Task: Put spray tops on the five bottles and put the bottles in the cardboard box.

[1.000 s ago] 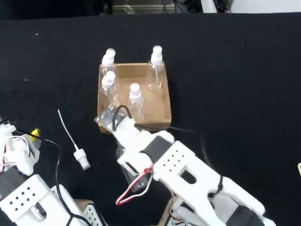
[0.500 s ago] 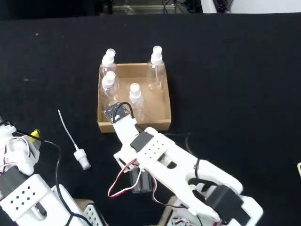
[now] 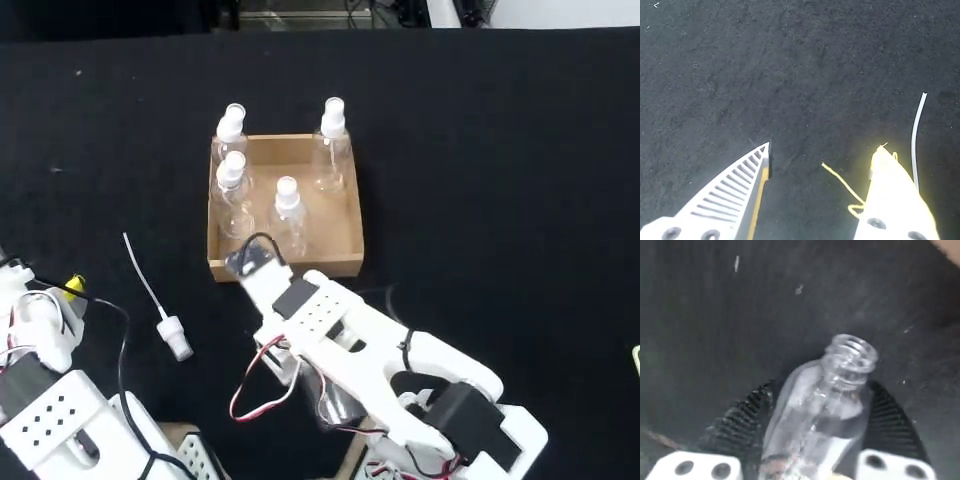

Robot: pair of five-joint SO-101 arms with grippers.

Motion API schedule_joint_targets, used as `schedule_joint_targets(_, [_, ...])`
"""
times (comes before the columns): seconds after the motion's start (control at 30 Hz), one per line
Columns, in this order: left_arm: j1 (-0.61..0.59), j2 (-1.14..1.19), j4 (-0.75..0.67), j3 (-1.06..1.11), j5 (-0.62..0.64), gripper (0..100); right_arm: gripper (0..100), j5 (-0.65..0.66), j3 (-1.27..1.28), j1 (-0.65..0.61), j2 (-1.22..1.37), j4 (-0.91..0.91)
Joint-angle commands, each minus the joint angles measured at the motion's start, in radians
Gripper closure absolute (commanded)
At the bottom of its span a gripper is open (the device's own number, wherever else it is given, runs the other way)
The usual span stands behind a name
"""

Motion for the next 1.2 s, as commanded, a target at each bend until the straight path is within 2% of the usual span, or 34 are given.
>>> schedule_joint_targets(0.0, [-0.012, -0.011, -0.020, -0.013, -0.009, 70, 91.5, 0.244, -0.045, 0.035, -0.030, 0.075])
schedule_joint_targets(0.07, [-0.012, -0.011, -0.020, -0.013, -0.009, 70, 98.2, 0.407, -0.045, 0.081, -0.038, 0.086])
schedule_joint_targets(0.2, [-0.012, -0.011, -0.020, -0.015, -0.009, 70, 97.4, 0.704, -0.047, 0.275, -0.041, 0.117])
schedule_joint_targets(0.37, [-0.007, -0.011, -0.026, -0.015, -0.009, 70, 98.3, 0.961, -0.147, 0.535, -0.104, 0.207])
schedule_joint_targets(0.5, [-0.007, -0.011, -0.041, -0.019, -0.009, 70, 98.2, 1.085, -0.260, 0.698, -0.234, 0.361])
schedule_joint_targets(0.57, [-0.007, -0.011, -0.041, -0.019, -0.009, 70, 98.2, 1.132, -0.274, 0.809, -0.283, 0.377])
schedule_joint_targets(0.7, [-0.005, -0.011, -0.040, -0.019, -0.009, 70, 98.3, 1.138, -0.274, 1.059, -0.263, 0.296])
schedule_joint_targets(0.87, [0.005, -0.011, -0.046, -0.019, -0.008, 70, 98.3, 1.026, -0.274, 1.324, -0.111, 0.017])
schedule_joint_targets(1.03, [0.084, -0.011, -0.043, -0.010, -0.009, 70, 96.7, 0.993, -0.288, 1.410, 0.090, -0.112])
schedule_joint_targets(1.17, [0.105, -0.011, -0.041, -0.008, -0.008, 70, 81.9, 0.993, -0.374, 1.450, 0.188, -0.069])
